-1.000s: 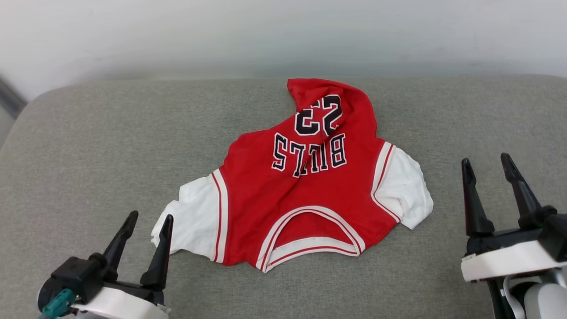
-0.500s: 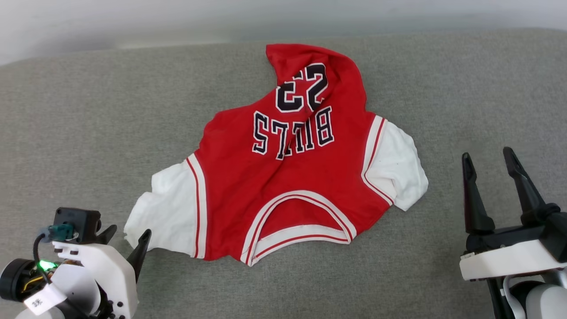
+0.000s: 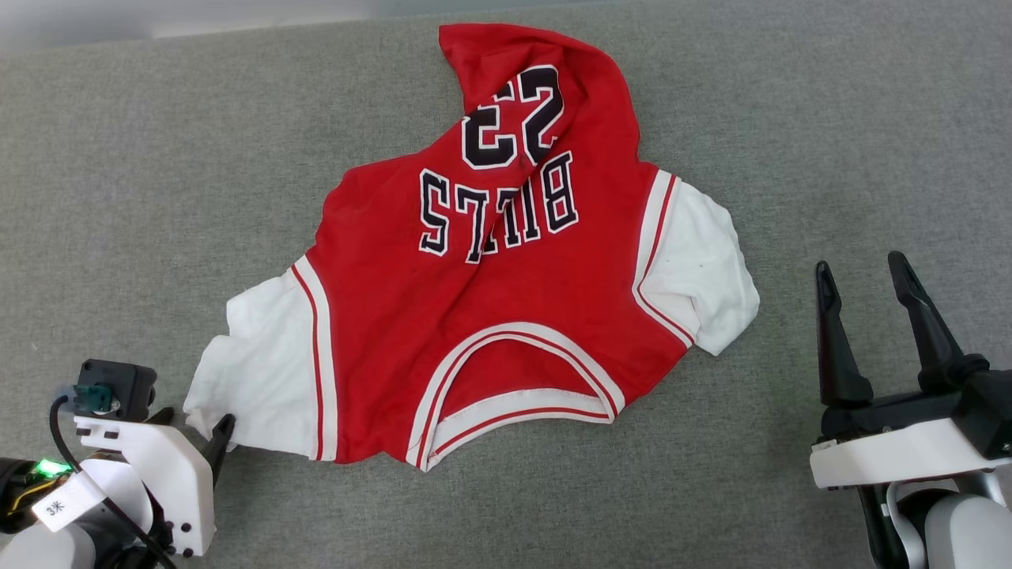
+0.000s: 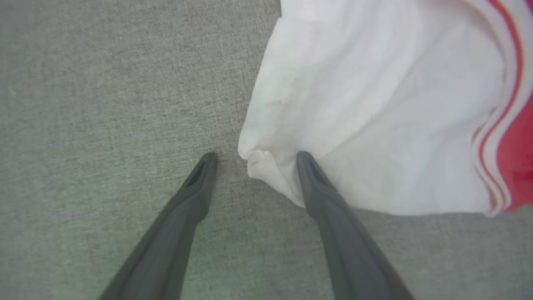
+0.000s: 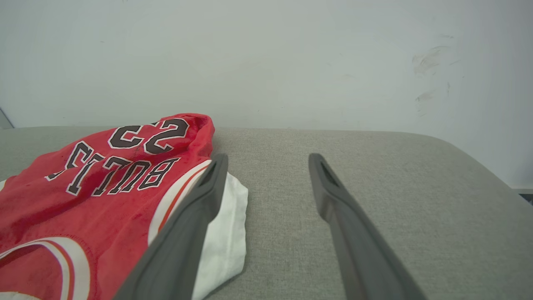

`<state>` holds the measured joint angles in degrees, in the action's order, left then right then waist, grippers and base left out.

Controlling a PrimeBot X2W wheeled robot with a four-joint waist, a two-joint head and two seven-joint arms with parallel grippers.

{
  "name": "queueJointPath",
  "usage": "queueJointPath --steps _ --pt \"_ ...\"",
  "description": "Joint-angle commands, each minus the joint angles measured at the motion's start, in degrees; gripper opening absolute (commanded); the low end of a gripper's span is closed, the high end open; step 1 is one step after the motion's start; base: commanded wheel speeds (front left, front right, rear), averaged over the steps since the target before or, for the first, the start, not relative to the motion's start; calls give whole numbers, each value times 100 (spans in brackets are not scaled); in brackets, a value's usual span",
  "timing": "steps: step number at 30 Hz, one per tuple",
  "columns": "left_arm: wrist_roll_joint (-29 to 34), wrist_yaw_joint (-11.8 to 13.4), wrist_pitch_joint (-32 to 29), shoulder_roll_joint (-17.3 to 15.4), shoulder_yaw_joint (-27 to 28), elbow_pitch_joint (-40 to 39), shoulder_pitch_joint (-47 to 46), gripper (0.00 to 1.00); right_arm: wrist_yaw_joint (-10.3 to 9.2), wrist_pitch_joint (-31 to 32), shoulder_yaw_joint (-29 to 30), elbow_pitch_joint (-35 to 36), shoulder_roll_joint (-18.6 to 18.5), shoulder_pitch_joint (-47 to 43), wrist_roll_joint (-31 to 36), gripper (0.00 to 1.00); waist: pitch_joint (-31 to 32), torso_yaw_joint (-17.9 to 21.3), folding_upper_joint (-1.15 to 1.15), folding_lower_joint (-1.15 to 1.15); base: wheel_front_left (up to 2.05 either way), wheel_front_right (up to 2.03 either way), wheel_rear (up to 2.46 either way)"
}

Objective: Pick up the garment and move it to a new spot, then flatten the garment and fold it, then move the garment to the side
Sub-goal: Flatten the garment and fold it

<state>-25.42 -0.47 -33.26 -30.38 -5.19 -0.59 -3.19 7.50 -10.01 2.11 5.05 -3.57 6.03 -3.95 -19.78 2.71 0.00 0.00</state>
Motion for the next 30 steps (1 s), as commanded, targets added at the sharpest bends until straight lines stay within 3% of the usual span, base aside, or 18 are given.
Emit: queueJointPath --steps 1,2,4,10,15,22,28,29,30 --pt "-69 -71 -230 54 -168 267 107 93 -3 -22 1 -27 33 87 44 100 -21 9 0 0 0 0 0" --pt "-132 -125 -293 93 -230 306 152 54 -3 -29 3 -41 35 95 52 100 -30 8 0 0 0 0 0" --pt "-241 -223 -363 188 -340 334 199 0 -3 -31 9 -64 41 113 65 100 -32 -5 0 0 0 0 0" --pt "-220 -137 9 284 -289 248 150 0 -3 146 30 -182 6 56 168 100 150 -133 0 0 0 0 0" --pt "-229 23 645 402 11 -143 41 0 -3 747 23 -242 -229 -70 231 100 413 -297 0 0 0 0 0" --pt "-288 169 1134 511 278 -948 75 0 -2 2780 -33 102 -712 -87 -150 100 607 -589 0 0 0 0 0" --pt "-283 170 1033 523 134 -1788 166 0 -2 4641 -317 522 -1098 223 -431 100 510 -860 0 0 0 0 0" --pt "-244 175 963 532 27 -2116 183 0 -4 5160 -239 401 -1210 317 -550 100 439 -1008 0 0 0 0 0" --pt "-227 182 948 540 -7 -2208 190 0 -4 5265 -211 345 -1244 356 -514 100 414 -1056 0 0 0 0 0"
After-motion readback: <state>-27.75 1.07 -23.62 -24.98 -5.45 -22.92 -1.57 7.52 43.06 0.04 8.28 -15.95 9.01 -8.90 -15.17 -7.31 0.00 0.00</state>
